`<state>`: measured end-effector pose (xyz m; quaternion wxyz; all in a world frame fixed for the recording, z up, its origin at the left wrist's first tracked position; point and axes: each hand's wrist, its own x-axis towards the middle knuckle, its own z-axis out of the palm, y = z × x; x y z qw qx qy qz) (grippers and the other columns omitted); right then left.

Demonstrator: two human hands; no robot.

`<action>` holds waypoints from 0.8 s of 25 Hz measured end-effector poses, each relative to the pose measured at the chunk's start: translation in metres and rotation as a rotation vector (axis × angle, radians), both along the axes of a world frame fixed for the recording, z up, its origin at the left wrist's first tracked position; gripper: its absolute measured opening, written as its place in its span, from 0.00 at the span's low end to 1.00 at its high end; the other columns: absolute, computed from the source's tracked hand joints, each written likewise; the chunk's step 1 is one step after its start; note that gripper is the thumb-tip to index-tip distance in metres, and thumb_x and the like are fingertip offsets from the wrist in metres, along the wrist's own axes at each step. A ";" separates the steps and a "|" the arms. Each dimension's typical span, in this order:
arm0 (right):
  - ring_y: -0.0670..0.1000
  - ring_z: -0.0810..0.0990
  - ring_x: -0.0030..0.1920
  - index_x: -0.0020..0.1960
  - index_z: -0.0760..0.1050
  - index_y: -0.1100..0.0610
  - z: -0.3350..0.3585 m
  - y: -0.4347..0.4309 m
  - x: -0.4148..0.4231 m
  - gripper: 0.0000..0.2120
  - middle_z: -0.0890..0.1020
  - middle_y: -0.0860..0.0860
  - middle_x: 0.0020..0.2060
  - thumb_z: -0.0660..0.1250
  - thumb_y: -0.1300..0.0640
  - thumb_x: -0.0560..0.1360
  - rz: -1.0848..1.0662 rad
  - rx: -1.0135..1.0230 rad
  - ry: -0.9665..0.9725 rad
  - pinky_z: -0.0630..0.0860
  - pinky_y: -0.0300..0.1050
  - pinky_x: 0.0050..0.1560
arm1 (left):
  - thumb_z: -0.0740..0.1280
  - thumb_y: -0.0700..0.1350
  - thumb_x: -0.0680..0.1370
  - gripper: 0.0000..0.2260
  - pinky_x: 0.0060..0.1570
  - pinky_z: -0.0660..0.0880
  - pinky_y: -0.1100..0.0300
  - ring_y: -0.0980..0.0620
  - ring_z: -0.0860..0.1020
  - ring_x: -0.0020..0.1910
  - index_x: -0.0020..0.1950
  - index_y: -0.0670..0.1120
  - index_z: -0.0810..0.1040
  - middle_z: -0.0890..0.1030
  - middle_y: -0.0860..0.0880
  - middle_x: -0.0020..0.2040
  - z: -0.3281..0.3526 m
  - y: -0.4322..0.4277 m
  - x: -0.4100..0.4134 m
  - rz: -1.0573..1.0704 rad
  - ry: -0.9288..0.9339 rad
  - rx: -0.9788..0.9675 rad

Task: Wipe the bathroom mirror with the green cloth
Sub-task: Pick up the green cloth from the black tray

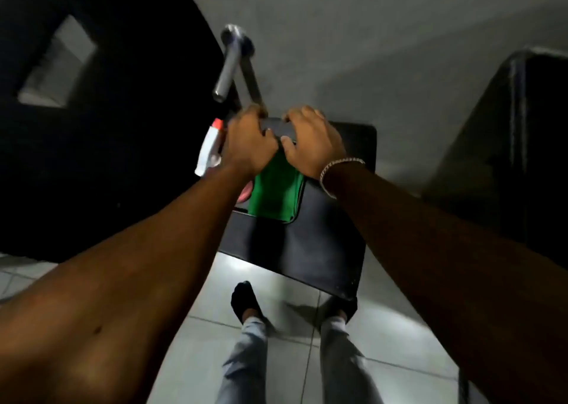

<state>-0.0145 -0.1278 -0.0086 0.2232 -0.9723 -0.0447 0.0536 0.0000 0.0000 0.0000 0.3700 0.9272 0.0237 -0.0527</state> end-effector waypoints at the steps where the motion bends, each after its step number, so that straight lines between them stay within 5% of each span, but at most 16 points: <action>1: 0.61 0.72 0.64 0.63 0.72 0.59 -0.020 0.001 0.000 0.19 0.76 0.59 0.62 0.64 0.56 0.73 0.003 0.002 0.027 0.69 0.54 0.65 | 0.64 0.40 0.73 0.14 0.56 0.70 0.55 0.40 0.78 0.57 0.58 0.38 0.77 0.81 0.36 0.57 -0.022 -0.002 0.005 0.005 0.074 0.025; 7: 0.65 0.76 0.58 0.59 0.74 0.59 -0.106 0.000 -0.011 0.20 0.78 0.60 0.58 0.63 0.63 0.66 -0.013 0.126 0.132 0.74 0.58 0.57 | 0.65 0.51 0.75 0.20 0.61 0.72 0.53 0.38 0.74 0.65 0.62 0.40 0.76 0.77 0.37 0.64 -0.117 -0.029 0.021 0.125 0.429 0.096; 12: 0.64 0.76 0.61 0.63 0.72 0.61 -0.123 -0.007 -0.013 0.21 0.77 0.61 0.62 0.65 0.61 0.71 -0.019 0.168 0.173 0.73 0.56 0.62 | 0.73 0.49 0.68 0.25 0.62 0.75 0.51 0.39 0.76 0.63 0.62 0.40 0.76 0.78 0.38 0.64 -0.133 -0.031 0.042 0.253 0.532 0.144; 16: 0.63 0.75 0.62 0.66 0.70 0.62 -0.121 -0.010 -0.020 0.22 0.76 0.62 0.63 0.65 0.58 0.74 -0.072 0.238 0.163 0.73 0.56 0.63 | 0.72 0.40 0.59 0.20 0.51 0.81 0.47 0.42 0.83 0.46 0.50 0.38 0.80 0.84 0.38 0.49 -0.118 -0.035 0.045 0.337 0.617 -0.172; 20: 0.64 0.76 0.61 0.65 0.71 0.62 -0.086 -0.014 -0.026 0.20 0.77 0.63 0.61 0.64 0.58 0.74 -0.197 0.281 -0.053 0.71 0.56 0.63 | 0.67 0.39 0.62 0.05 0.29 0.77 0.62 0.49 0.78 0.26 0.36 0.42 0.78 0.79 0.46 0.31 -0.062 -0.046 0.031 0.316 0.629 -0.409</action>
